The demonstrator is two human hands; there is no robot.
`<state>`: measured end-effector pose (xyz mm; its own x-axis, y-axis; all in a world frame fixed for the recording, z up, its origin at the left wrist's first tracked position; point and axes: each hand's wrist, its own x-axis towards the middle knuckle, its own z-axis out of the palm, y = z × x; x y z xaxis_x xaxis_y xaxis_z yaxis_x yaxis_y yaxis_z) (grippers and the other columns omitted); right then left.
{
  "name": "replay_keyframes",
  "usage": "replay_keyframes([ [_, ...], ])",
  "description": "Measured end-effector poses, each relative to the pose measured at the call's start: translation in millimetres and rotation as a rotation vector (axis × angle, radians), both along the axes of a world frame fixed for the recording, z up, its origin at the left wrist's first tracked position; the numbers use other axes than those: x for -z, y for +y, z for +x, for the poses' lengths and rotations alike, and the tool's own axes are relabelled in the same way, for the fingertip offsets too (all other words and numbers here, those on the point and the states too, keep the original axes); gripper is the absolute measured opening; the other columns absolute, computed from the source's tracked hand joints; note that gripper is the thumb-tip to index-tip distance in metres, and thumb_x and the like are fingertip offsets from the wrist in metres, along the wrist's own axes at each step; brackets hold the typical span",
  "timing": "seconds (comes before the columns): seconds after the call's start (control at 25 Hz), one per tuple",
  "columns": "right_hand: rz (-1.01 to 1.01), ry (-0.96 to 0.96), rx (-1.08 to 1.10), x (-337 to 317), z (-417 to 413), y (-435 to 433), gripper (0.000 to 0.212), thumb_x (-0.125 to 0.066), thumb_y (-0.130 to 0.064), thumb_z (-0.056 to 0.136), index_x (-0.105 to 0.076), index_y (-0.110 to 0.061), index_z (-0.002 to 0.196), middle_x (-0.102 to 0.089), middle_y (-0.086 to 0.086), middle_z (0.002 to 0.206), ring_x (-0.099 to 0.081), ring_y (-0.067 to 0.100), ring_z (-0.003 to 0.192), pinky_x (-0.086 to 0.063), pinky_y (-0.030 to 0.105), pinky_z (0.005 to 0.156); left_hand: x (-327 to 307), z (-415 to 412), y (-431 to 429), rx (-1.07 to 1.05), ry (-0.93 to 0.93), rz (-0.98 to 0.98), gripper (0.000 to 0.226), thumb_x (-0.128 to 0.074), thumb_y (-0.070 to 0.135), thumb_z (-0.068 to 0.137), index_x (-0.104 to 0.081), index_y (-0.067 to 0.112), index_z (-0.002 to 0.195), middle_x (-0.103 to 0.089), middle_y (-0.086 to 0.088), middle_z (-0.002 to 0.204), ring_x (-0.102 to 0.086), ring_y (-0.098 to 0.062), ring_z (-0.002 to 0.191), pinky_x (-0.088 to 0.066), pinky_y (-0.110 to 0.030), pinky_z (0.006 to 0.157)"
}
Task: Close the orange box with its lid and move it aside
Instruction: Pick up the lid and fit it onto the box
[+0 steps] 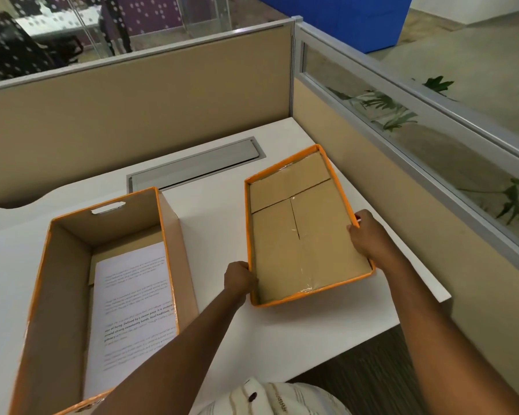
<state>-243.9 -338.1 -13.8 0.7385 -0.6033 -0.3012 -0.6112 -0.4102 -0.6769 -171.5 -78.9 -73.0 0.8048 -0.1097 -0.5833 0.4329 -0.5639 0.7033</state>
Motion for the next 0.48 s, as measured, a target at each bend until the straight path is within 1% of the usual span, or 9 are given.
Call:
replay_keyframes([
  [0.08, -0.009, -0.066, -0.009, -16, 5, 10, 0.031, -0.045, -0.019, 0.096, -0.046, -0.009, 0.126, -0.059, 0.015, 0.119, -0.057, 0.03, 0.097, -0.045, 0.037, 0.08, -7, 0, 5, -0.034, 0.036, -0.025, 0.031, -0.053, -0.005, 0.06, -0.061, 0.003, 0.089, -0.058, -0.019, 0.095, -0.056, -0.029, 0.085, -0.05, -0.041, 0.077],
  [0.12, -0.021, -0.087, -0.016, -23, 7, 15, 0.032, -0.044, -0.018, 0.096, -0.047, -0.01, 0.127, -0.06, 0.013, 0.119, -0.057, 0.031, 0.1, -0.045, 0.037, 0.081, -11, 0, 6, -0.039, 0.051, -0.027, 0.038, -0.06, -0.001, 0.063, -0.062, 0.0, 0.101, -0.06, -0.021, 0.104, -0.059, -0.031, 0.093, -0.053, -0.046, 0.087],
  [0.16, -0.048, -0.104, -0.029, -30, 8, 21, 0.029, -0.043, -0.016, 0.096, -0.05, -0.011, 0.124, -0.061, 0.013, 0.117, -0.058, 0.031, 0.098, -0.045, 0.036, 0.079, -16, 0, 8, -0.038, 0.033, 0.0, 0.047, -0.068, 0.004, 0.072, -0.059, -0.002, 0.117, -0.06, -0.021, 0.117, -0.06, -0.034, 0.105, -0.052, -0.045, 0.094],
  [0.2, -0.081, -0.119, -0.041, -36, 9, 27, 0.025, -0.041, -0.013, 0.095, -0.053, -0.01, 0.117, -0.063, 0.013, 0.112, -0.058, 0.03, 0.095, -0.044, 0.034, 0.077, -24, 0, 9, -0.03, -0.034, 0.062, 0.053, -0.07, 0.013, 0.082, -0.053, -0.001, 0.13, -0.058, -0.02, 0.129, -0.058, -0.034, 0.116, -0.05, -0.042, 0.098],
  [0.24, -0.116, -0.134, -0.048, -42, 9, 34, 0.023, -0.041, -0.009, 0.094, -0.055, -0.009, 0.112, -0.064, 0.013, 0.109, -0.058, 0.029, 0.092, -0.042, 0.033, 0.074, -34, 0, 9, -0.025, -0.133, 0.118, 0.055, -0.067, 0.022, 0.088, -0.049, 0.0, 0.135, -0.056, -0.017, 0.135, -0.056, -0.032, 0.121, -0.049, -0.039, 0.099],
  [0.28, -0.157, -0.153, -0.054, -50, 9, 43, 0.024, -0.041, -0.006, 0.093, -0.055, -0.008, 0.112, -0.064, 0.014, 0.107, -0.058, 0.029, 0.093, -0.041, 0.031, 0.073, -48, 1, 8, -0.029, -0.226, 0.121, 0.054, -0.065, 0.03, 0.09, -0.051, 0.001, 0.134, -0.057, -0.016, 0.136, -0.055, -0.03, 0.123, -0.048, -0.038, 0.099],
  [0.36, -0.257, -0.194, -0.063, -65, 10, 65, 0.037, -0.041, -0.003, 0.093, -0.048, -0.007, 0.129, -0.06, 0.016, 0.115, -0.059, 0.032, 0.101, -0.042, 0.03, 0.076, -84, 6, 4, -0.029, -0.305, -0.046, 0.046, -0.059, 0.04, 0.092, -0.063, 0.003, 0.119, -0.064, -0.016, 0.126, -0.061, -0.027, 0.113, -0.051, -0.041, 0.095],
  [0.44, -0.357, -0.232, -0.053, -81, 12, 94, 0.05, -0.041, -0.003, 0.094, -0.034, -0.007, 0.143, -0.054, 0.018, 0.123, -0.057, 0.033, 0.107, -0.043, 0.033, 0.079, -124, 11, 0, -0.012, -0.249, -0.288, 0.042, -0.057, 0.048, 0.091, -0.067, 0.008, 0.101, -0.068, -0.017, 0.112, -0.066, -0.028, 0.098, -0.057, -0.045, 0.087],
  [0.48, -0.393, -0.26, -0.043, -89, 14, 111, 0.051, -0.042, -0.005, 0.094, -0.031, -0.007, 0.144, -0.052, 0.018, 0.124, -0.056, 0.033, 0.108, -0.045, 0.035, 0.081, -143, 13, -2, 0.01, -0.216, -0.364, 0.046, -0.056, 0.052, 0.09, -0.065, 0.009, 0.103, -0.068, -0.018, 0.111, -0.067, -0.029, 0.096, -0.059, -0.045, 0.083],
])
